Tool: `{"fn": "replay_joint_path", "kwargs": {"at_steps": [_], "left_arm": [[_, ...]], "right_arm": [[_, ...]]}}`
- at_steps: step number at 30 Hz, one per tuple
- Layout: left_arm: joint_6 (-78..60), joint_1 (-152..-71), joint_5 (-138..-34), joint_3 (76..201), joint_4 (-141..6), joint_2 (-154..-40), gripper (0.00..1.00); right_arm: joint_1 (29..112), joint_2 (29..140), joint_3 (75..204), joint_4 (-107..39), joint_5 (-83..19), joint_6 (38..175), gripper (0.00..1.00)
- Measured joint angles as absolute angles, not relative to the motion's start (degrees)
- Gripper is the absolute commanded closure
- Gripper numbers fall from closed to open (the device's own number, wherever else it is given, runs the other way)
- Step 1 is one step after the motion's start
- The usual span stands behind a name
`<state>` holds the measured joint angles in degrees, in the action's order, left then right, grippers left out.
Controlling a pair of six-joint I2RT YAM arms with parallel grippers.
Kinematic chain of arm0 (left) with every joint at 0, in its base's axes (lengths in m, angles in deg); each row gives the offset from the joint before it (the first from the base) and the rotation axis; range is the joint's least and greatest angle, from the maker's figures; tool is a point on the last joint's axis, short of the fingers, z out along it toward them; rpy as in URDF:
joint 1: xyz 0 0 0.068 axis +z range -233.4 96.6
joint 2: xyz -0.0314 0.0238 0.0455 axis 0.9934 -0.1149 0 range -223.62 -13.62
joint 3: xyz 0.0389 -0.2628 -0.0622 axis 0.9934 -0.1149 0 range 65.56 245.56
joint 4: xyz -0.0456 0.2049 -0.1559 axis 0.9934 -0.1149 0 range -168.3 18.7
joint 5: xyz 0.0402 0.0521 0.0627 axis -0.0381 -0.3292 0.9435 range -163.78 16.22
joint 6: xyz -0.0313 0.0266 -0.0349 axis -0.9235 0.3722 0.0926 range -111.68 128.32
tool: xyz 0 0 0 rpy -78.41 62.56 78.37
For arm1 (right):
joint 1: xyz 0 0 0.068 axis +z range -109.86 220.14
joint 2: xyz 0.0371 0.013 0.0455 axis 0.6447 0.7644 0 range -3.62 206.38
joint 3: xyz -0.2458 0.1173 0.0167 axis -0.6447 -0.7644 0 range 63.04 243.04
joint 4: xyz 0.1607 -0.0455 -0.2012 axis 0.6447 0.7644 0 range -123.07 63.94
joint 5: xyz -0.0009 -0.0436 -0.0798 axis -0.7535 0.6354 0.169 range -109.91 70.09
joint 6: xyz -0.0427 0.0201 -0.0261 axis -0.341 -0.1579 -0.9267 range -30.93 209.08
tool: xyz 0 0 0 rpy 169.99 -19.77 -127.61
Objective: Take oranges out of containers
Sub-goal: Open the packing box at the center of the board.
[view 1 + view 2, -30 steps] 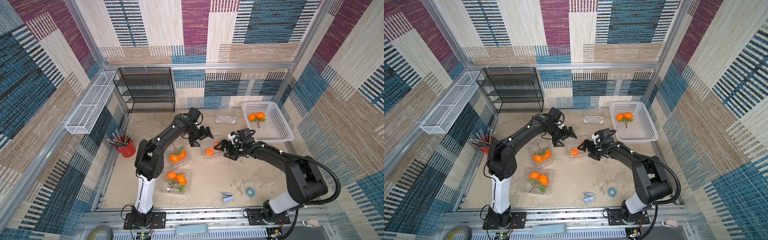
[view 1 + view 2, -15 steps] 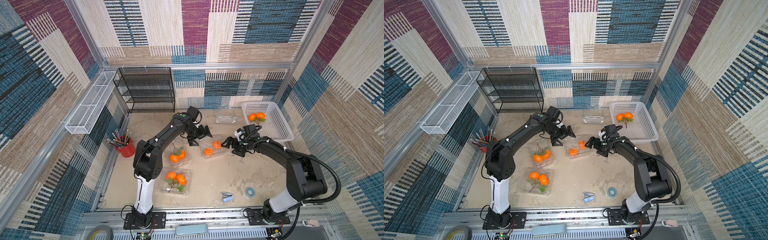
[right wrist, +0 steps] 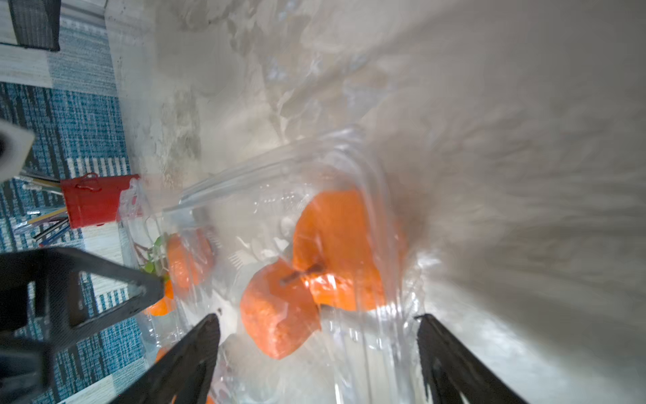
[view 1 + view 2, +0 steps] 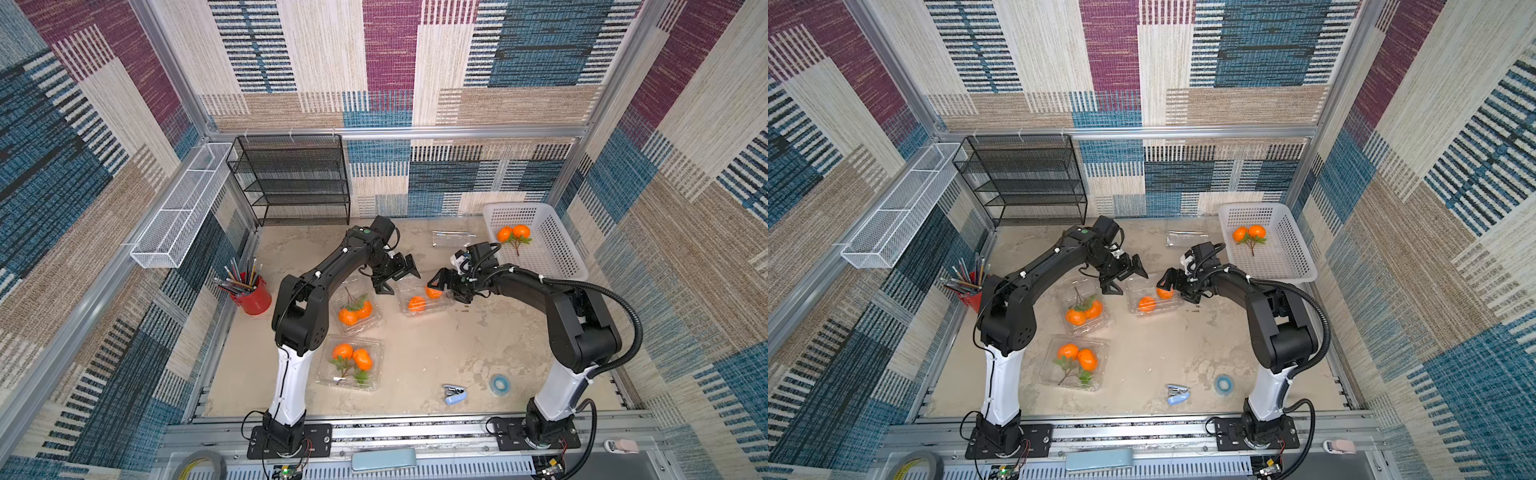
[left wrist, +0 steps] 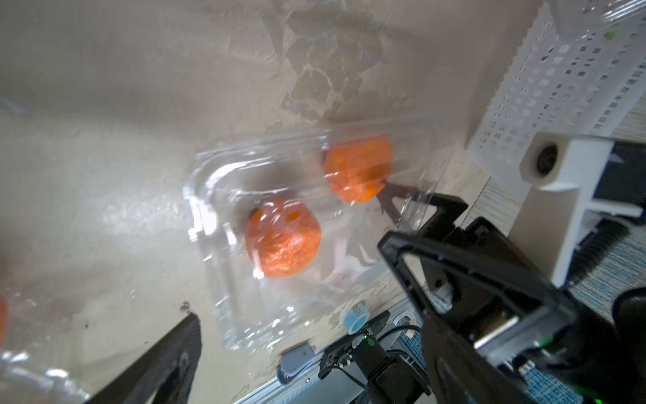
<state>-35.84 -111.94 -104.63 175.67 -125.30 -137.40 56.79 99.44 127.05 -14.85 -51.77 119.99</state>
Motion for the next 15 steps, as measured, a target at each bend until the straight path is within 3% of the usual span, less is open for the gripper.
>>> {"fn": "replay_joint_path", "kwargs": {"at_steps": [4,9,15], "left_arm": [[-34.9,-111.8,-103.9,178.5,-127.7,-139.8,0.01],[-34.5,-111.3,-104.1,183.7,-129.0,-143.8,0.01],[-32.3,-111.4,-107.1,193.0,-129.5,-147.8,0.01]], "right_arm": [[59.0,98.3,125.2,-15.2,-51.2,122.8,0.14],[59.2,95.5,122.8,-15.2,-51.4,125.1,0.08],[54.3,91.1,119.5,-16.7,-54.4,125.0,0.01]]}}
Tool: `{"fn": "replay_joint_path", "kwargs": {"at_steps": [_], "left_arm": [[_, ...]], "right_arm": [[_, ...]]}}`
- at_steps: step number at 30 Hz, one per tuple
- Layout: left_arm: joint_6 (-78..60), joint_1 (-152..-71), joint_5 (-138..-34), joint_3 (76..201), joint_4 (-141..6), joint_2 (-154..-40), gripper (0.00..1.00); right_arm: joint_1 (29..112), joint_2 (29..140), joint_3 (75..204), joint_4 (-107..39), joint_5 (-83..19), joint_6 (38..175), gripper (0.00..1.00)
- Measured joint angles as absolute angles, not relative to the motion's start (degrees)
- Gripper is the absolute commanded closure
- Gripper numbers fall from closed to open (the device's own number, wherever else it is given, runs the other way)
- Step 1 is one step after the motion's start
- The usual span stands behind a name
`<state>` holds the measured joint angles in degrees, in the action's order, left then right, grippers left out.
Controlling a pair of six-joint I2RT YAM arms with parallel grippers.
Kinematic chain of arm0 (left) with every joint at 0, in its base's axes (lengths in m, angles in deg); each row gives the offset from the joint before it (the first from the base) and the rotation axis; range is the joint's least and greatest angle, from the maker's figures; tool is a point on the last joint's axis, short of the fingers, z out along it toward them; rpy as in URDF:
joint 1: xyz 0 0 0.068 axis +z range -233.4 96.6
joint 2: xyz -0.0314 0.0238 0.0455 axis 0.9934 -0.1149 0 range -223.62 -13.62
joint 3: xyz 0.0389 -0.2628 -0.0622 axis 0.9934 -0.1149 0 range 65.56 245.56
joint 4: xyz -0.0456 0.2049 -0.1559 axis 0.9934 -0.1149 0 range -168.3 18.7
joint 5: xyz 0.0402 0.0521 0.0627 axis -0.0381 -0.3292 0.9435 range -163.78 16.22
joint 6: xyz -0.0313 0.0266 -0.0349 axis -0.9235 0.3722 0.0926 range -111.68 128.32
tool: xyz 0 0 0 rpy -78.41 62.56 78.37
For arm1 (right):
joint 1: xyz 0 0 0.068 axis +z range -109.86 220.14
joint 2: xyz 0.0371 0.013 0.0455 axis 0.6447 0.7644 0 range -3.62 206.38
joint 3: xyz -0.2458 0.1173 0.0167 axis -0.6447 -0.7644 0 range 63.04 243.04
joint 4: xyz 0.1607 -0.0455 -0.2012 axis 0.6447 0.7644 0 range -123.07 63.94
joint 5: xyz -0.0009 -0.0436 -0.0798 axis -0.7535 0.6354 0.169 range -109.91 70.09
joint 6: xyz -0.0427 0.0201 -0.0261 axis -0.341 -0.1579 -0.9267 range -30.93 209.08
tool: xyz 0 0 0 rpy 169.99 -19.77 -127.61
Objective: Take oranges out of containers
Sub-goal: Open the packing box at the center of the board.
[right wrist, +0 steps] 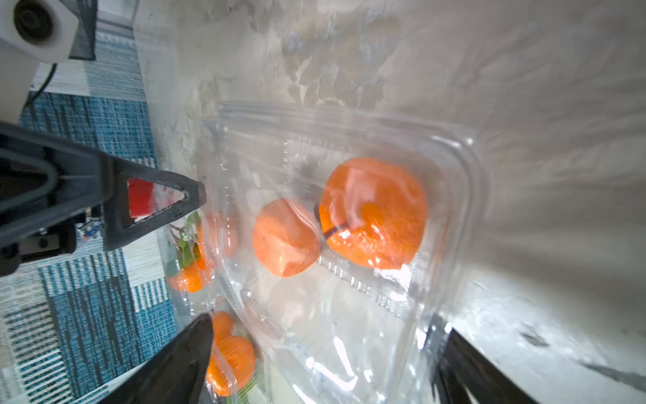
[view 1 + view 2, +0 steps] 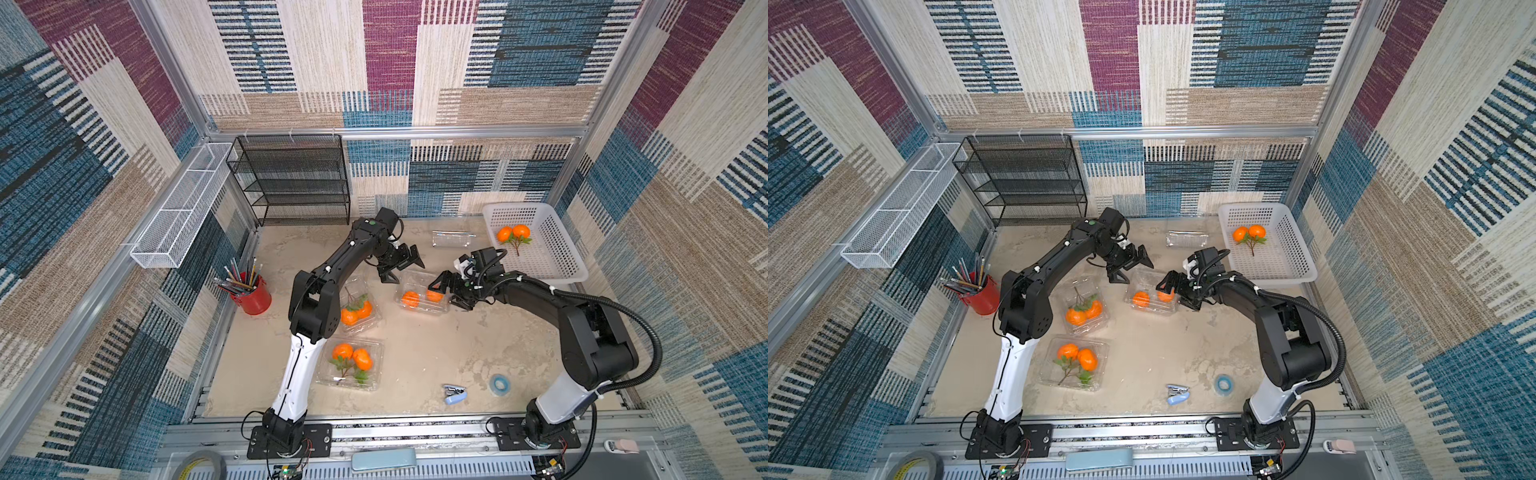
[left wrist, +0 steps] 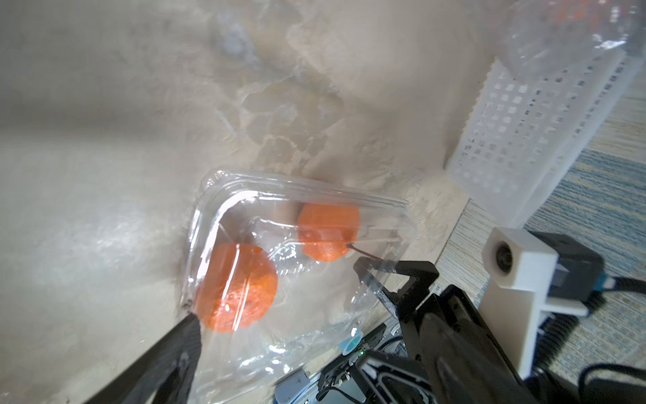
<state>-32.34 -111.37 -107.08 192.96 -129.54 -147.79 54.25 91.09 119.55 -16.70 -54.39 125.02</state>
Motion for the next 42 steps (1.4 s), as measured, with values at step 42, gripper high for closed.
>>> {"fn": "replay_joint_path", "kwargs": {"at_steps": [42], "left_arm": [[-29.7,-110.8,-111.8,176.6,-120.3,-139.8,0.01]], "right_arm": [[49.9,83.9,103.3,-47.2,-72.0,135.2,0.01]]}}
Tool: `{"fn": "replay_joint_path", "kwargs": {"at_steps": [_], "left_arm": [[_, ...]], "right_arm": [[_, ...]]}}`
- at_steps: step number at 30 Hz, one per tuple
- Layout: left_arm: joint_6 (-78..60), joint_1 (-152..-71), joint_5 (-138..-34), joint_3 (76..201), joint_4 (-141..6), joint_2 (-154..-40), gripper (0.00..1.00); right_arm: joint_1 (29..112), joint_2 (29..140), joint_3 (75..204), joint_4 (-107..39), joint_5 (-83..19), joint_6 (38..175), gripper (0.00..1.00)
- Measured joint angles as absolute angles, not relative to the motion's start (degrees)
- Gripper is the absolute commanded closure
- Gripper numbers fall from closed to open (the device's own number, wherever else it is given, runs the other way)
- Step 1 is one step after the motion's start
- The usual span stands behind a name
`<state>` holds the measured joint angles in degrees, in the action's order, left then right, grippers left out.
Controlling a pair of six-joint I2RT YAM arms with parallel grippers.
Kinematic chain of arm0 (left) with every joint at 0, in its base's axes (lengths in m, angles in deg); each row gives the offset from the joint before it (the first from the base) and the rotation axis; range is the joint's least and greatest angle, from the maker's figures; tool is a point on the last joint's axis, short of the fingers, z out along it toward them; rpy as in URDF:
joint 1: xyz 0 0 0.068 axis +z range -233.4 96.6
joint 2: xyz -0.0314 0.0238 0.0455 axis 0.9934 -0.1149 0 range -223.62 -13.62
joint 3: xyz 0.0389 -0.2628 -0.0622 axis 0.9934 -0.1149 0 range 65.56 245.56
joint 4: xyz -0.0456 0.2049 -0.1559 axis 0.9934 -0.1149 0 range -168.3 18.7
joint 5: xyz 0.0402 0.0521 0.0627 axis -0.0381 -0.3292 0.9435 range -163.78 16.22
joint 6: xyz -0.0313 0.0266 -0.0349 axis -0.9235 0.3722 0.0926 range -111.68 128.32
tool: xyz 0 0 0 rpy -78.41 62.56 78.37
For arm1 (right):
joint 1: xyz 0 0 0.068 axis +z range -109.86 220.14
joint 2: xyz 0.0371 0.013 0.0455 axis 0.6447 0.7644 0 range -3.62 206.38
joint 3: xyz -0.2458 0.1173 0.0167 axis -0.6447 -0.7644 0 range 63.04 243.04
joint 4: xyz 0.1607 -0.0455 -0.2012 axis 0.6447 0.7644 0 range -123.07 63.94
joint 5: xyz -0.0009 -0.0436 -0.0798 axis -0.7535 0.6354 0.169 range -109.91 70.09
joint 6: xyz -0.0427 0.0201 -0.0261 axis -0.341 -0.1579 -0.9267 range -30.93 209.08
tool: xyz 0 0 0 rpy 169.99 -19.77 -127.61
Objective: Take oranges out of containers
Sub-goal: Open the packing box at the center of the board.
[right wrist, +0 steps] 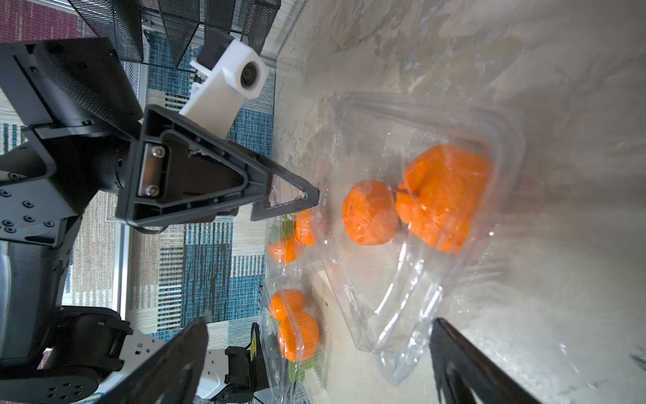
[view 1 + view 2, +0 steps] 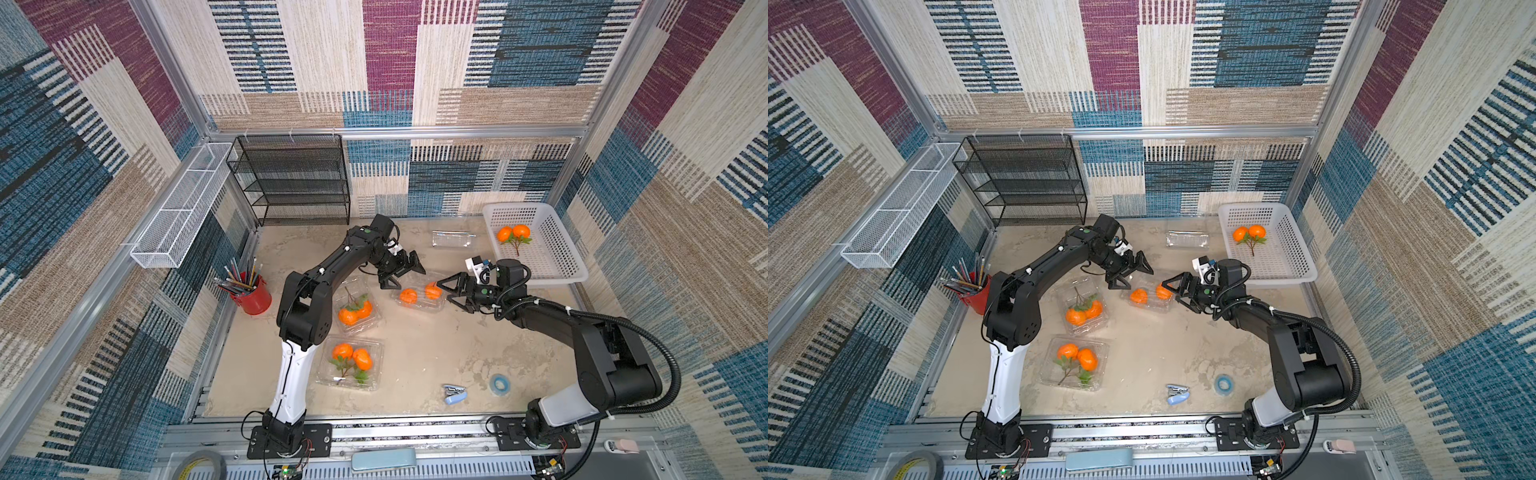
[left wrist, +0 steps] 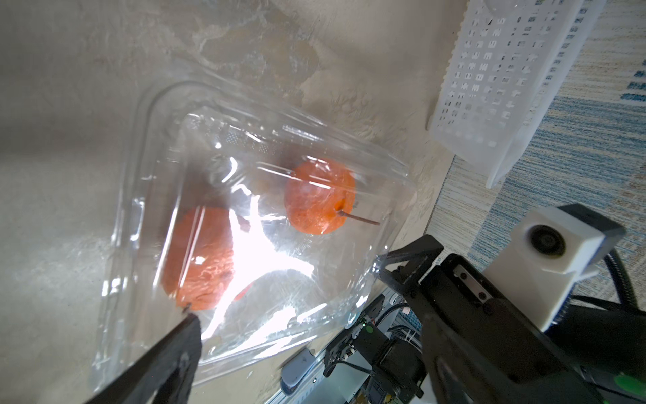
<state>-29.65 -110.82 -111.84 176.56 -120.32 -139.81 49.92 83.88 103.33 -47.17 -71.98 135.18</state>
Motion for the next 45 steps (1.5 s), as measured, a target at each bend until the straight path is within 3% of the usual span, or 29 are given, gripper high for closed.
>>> {"fn": "replay_joint_path", "kwargs": {"at_steps": [11,19,27,45], "left_arm": [[-29.8,-110.1,-111.4,180.2,-121.4,-137.4,0.01],[-29.6,-105.1,-106.4,184.8,-124.6,-140.5,0.01],[-30.9,-106.5,-107.6,191.9,-125.5,-148.1,0.01],[-31.8,-108.4,-108.5,191.0,-125.7,-149.3,0.01]], "right_arm": [[49.9,85.4,103.2,-49.9,-72.8,137.2,0.02],[49.9,86.0,102.2,-52.7,-73.2,138.6,0.04],[49.9,86.9,101.6,-56.7,-73.6,141.1,0.05],[49.9,88.8,101.7,-63.6,-76.7,146.6,0.13]]}}
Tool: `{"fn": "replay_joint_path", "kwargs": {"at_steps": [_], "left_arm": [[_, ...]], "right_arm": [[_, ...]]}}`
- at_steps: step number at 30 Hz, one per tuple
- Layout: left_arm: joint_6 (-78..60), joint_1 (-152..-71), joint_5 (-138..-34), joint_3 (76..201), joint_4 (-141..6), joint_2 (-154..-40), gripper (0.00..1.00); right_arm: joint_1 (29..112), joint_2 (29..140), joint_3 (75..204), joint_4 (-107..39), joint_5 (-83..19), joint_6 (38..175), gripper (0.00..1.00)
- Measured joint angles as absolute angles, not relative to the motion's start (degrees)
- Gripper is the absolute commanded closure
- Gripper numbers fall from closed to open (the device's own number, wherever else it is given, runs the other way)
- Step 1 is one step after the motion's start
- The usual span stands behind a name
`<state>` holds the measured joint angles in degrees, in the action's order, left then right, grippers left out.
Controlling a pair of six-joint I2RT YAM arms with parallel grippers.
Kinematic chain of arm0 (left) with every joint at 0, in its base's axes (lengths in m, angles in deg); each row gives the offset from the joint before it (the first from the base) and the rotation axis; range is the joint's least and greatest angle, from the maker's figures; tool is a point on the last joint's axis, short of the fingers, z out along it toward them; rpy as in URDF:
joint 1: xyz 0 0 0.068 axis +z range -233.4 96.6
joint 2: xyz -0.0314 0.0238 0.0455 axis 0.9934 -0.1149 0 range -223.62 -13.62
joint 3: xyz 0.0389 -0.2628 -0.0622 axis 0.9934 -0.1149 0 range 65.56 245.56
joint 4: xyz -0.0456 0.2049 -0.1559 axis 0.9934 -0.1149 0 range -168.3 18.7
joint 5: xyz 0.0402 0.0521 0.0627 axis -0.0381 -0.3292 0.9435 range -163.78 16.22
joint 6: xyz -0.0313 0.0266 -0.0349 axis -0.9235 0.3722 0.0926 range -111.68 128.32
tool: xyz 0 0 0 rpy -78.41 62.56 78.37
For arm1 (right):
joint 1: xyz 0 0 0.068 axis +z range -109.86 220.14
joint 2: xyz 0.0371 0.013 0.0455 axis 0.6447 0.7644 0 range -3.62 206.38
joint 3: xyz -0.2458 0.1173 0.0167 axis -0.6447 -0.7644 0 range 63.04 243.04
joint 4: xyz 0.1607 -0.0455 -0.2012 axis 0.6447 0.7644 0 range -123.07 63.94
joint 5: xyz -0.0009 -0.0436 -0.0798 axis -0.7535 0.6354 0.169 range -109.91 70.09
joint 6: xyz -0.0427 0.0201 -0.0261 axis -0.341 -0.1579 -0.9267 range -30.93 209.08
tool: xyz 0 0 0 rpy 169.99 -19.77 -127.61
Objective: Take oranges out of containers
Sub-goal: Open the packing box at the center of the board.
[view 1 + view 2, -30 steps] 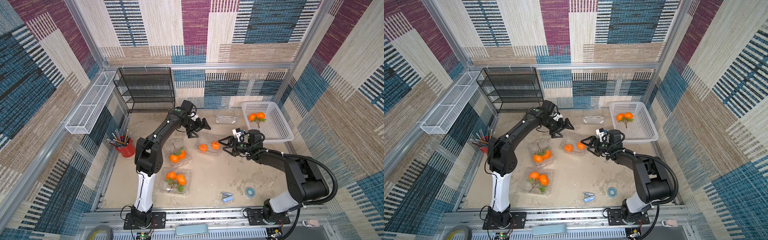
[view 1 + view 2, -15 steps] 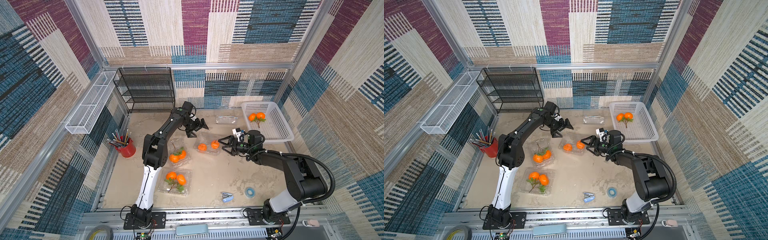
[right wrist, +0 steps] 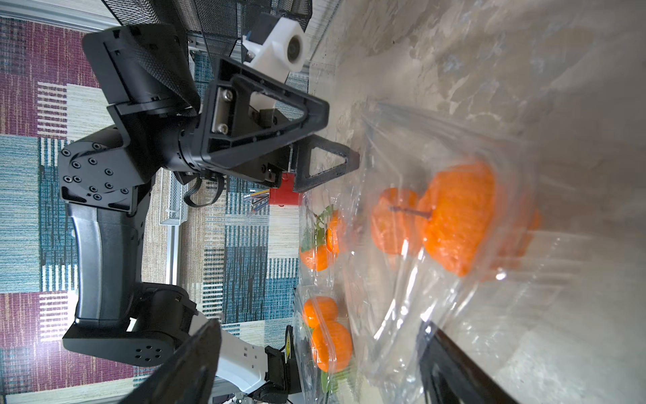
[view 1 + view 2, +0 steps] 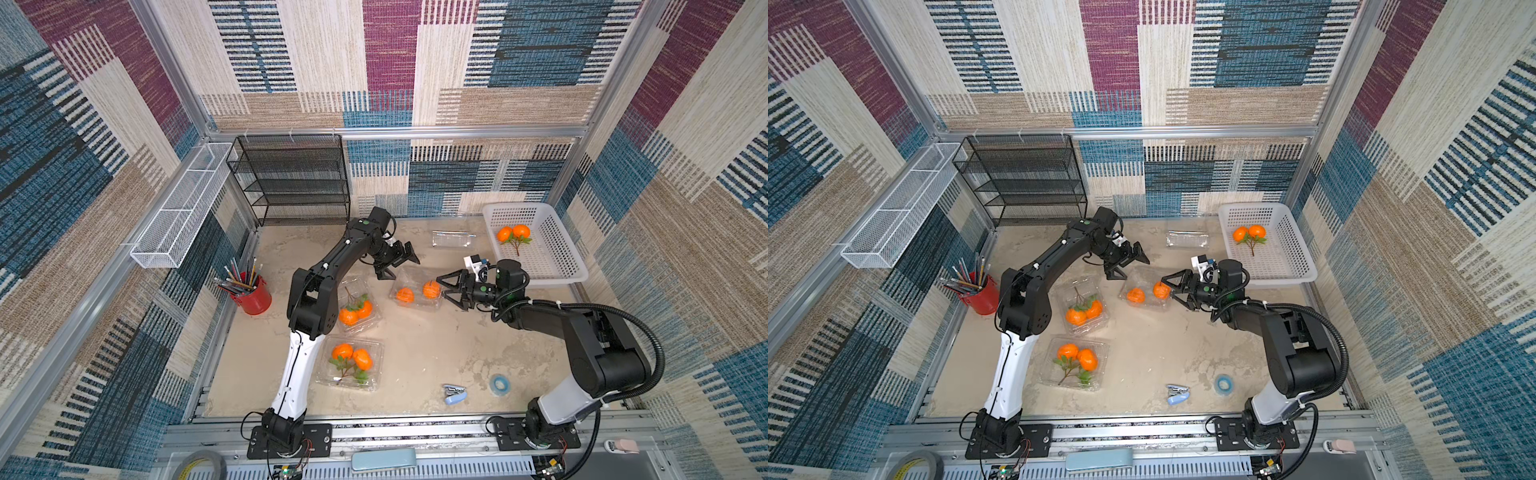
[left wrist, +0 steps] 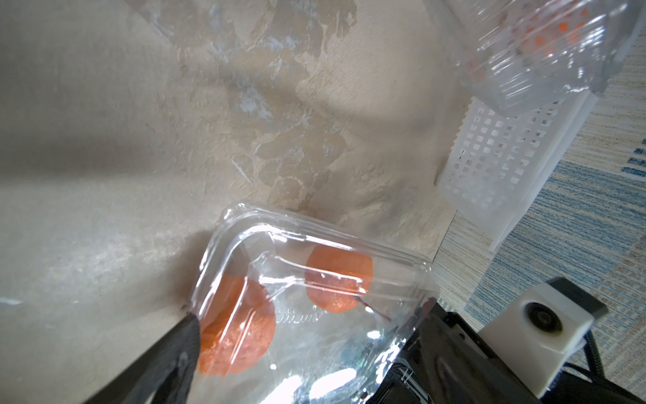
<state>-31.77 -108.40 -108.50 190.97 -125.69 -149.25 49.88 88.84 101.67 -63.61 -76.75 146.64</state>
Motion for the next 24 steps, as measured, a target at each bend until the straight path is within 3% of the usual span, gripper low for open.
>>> {"fn": "replay_joint_path", "kwargs": {"at_steps": [14,24], "left_arm": [[-33.3,-110.1,-108.6,192.2,-125.1,-149.8,0.01],[-33.7,-110.7,-108.9,192.3,-124.9,-149.6,0.01]], "right_arm": [[49.9,90.4,101.7,-65.9,-77.3,151.9,0.25],[49.8,91.8,99.5,-68.9,-76.1,158.6,0.52]]}}
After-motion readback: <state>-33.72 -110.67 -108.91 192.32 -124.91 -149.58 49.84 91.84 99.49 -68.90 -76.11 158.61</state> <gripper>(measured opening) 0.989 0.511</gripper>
